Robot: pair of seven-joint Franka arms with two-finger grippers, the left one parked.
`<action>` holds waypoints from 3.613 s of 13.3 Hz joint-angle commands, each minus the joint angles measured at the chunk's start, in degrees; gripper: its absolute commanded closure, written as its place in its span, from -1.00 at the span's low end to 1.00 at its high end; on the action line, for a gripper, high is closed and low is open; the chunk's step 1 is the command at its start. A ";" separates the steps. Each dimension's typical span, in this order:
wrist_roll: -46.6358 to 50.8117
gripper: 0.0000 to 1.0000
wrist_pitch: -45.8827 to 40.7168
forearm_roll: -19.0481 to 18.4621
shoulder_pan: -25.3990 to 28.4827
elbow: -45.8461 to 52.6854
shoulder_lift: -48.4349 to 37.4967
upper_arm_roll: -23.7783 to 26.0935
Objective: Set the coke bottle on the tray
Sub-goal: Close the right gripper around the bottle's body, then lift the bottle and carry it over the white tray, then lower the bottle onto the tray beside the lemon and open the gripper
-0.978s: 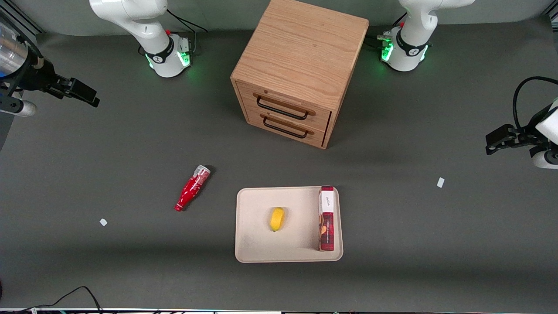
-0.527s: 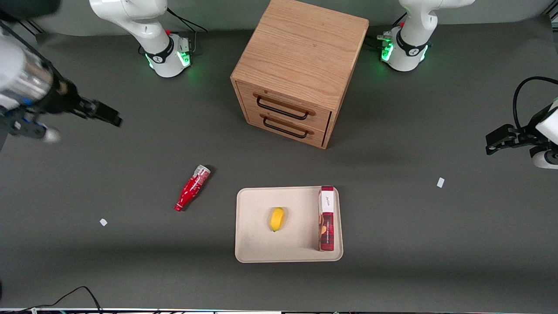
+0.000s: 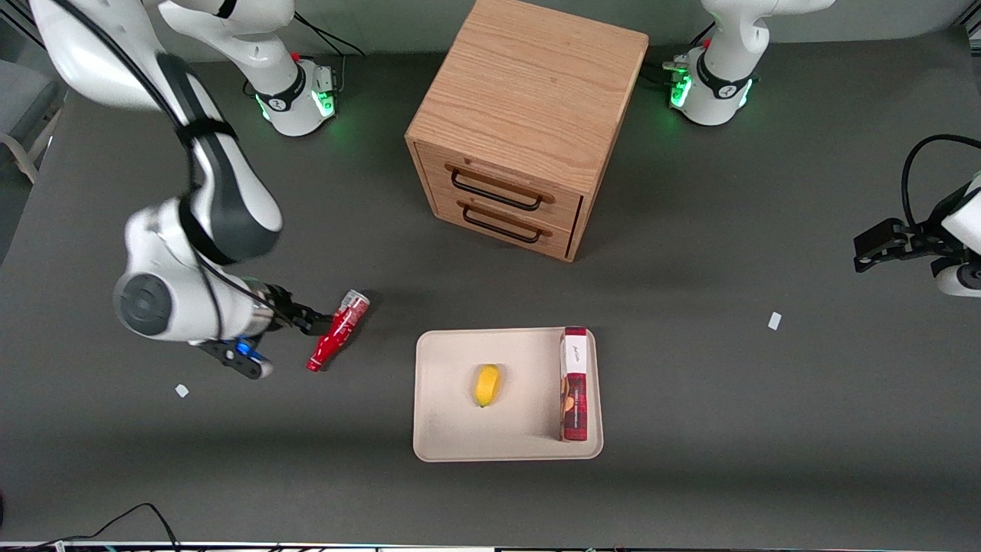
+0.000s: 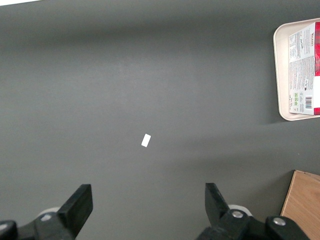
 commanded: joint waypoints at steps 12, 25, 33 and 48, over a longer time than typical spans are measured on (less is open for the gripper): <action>7.44 0.99 27.87 -7.04 -0.73 -14.84 6.41 0.65; -10.29 1.00 7.08 -7.66 0.15 4.61 -4.06 3.53; -10.06 1.00 12.63 -7.40 4.63 35.78 26.60 11.90; -3.90 -1.00 14.90 -12.40 7.45 33.24 29.90 10.49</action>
